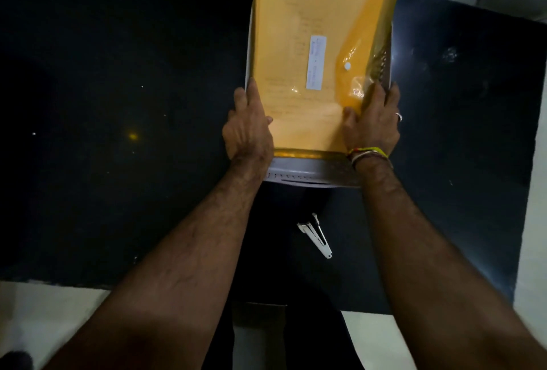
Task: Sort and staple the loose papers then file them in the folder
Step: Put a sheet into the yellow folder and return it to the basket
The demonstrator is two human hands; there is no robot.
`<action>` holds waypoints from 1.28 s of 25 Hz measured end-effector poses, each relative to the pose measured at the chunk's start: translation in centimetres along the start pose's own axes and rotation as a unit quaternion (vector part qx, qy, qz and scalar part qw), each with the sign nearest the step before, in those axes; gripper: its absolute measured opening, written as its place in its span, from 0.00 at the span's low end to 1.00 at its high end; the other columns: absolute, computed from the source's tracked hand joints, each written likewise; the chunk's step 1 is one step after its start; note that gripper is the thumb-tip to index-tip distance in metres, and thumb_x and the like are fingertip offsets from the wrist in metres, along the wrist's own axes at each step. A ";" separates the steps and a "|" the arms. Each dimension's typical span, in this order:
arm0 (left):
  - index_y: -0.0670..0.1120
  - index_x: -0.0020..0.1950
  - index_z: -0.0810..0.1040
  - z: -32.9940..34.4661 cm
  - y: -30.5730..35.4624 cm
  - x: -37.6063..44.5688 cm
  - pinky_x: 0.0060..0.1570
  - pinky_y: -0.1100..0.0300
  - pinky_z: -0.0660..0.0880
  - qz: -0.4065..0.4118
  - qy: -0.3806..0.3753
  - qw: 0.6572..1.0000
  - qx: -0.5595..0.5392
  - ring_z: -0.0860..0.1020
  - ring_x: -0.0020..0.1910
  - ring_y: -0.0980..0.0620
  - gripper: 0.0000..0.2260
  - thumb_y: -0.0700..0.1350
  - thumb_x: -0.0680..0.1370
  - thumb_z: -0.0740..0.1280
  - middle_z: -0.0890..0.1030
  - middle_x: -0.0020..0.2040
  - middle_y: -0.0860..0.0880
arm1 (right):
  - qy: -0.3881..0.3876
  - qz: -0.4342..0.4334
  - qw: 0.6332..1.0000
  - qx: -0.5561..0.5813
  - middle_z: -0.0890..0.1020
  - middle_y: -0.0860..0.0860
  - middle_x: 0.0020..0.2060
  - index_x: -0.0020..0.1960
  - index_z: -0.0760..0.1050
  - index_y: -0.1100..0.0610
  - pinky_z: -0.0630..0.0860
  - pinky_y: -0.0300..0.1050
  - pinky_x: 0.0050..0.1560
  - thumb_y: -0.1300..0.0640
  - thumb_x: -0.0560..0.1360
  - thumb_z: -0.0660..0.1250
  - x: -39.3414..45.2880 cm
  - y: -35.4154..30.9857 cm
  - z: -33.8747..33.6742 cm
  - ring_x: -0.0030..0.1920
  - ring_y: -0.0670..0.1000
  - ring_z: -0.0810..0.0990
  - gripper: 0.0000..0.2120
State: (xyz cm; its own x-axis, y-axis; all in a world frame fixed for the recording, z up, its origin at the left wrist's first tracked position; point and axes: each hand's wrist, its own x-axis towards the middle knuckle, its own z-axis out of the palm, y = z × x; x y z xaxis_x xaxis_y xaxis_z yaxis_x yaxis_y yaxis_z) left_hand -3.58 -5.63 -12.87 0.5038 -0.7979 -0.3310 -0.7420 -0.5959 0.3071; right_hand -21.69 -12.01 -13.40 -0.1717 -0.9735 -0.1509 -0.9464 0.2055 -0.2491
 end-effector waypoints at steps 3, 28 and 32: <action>0.51 0.77 0.52 0.3 -0.5 -1.2 0.39 0.58 0.70 0.006 -0.006 1.000 0.001 0.75 0.53 0.48 0.36 0.48 0.76 0.70 0.60 0.73 0.47 | 0.006 0.008 1.000 0.003 0.58 0.53 0.76 0.74 0.61 0.53 0.74 0.58 0.57 0.50 0.73 0.67 -1.8 0.8 0.0 0.64 0.62 0.73 0.31; 0.47 0.66 0.70 3.0 -4.5 -18.6 0.64 0.48 0.62 0.126 0.173 0.977 0.001 0.69 0.66 0.47 0.16 0.49 0.80 0.62 0.71 0.66 0.46 | -0.081 -0.140 0.987 -0.017 0.78 0.54 0.47 0.53 0.76 0.56 0.74 0.52 0.45 0.48 0.69 0.72 -23.6 9.4 1.9 0.46 0.57 0.76 0.18; 0.47 0.57 0.74 3.1 -8.2 -19.0 0.54 0.50 0.70 0.078 0.095 0.992 -0.014 0.73 0.56 0.47 0.08 0.46 0.79 0.62 0.76 0.56 0.46 | -0.117 -0.248 0.961 -0.040 0.78 0.55 0.43 0.47 0.78 0.56 0.74 0.52 0.41 0.57 0.67 0.73 -20.5 7.0 3.2 0.43 0.60 0.78 0.10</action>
State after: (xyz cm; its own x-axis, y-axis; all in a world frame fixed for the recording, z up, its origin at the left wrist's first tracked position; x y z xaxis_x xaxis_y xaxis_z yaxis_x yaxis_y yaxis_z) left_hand -8.46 14.67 -11.82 0.4599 -0.8818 -0.1049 -0.8065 -0.4642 0.3662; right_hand -23.91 9.66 -15.15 0.3630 -0.8986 -0.2464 -0.9158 -0.2952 -0.2722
